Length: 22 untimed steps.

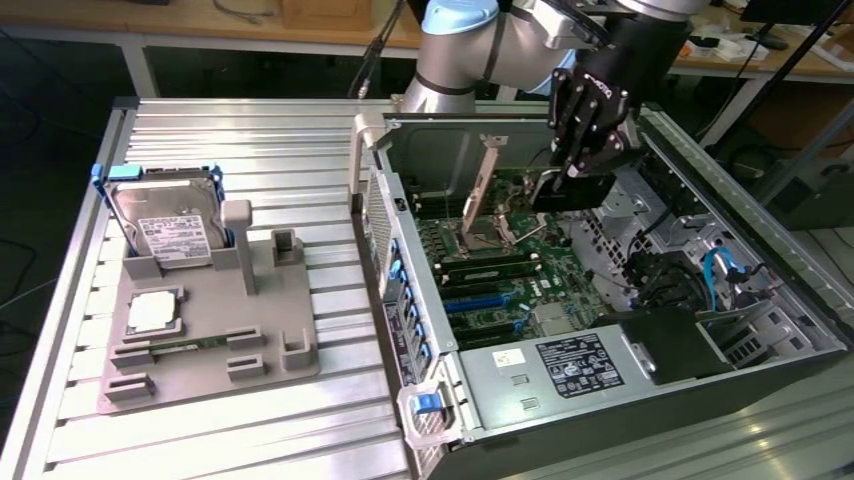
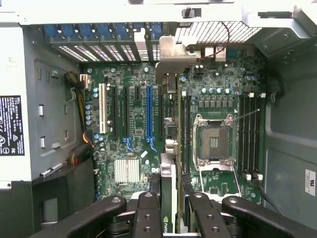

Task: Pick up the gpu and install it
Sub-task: 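Pick up the gpu and move the gpu toward the slot, then insert the gpu into the slot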

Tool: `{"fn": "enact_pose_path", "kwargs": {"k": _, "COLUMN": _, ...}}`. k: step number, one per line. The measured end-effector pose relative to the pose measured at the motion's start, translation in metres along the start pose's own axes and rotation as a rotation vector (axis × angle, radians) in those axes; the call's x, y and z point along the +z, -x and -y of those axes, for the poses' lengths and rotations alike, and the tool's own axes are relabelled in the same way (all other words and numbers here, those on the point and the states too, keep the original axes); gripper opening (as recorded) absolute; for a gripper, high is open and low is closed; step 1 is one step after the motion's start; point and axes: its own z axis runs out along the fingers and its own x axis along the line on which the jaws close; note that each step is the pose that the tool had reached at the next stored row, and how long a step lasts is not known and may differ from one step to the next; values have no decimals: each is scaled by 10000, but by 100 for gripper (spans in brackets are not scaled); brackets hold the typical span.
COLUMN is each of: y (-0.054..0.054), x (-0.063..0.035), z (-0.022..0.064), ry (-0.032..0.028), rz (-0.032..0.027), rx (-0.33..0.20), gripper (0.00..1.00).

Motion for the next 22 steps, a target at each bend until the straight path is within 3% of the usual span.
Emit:
{"fn": "enact_pose_path", "kwargs": {"k": 5, "y": -1, "x": -10, "z": 4, "ry": 0, "rz": 3, "rx": 5, "gripper": 27}}
{"fn": "enact_pose_path", "kwargs": {"k": 9, "y": 0, "x": -85, "z": 5, "ry": 1, "rz": 1, "rx": 3, "gripper": 27}}
{"fn": "enact_pose_path", "kwargs": {"k": 22, "y": 0, "x": -85, "z": 2, "ry": 1, "rz": 2, "rx": 2, "gripper": 27}}
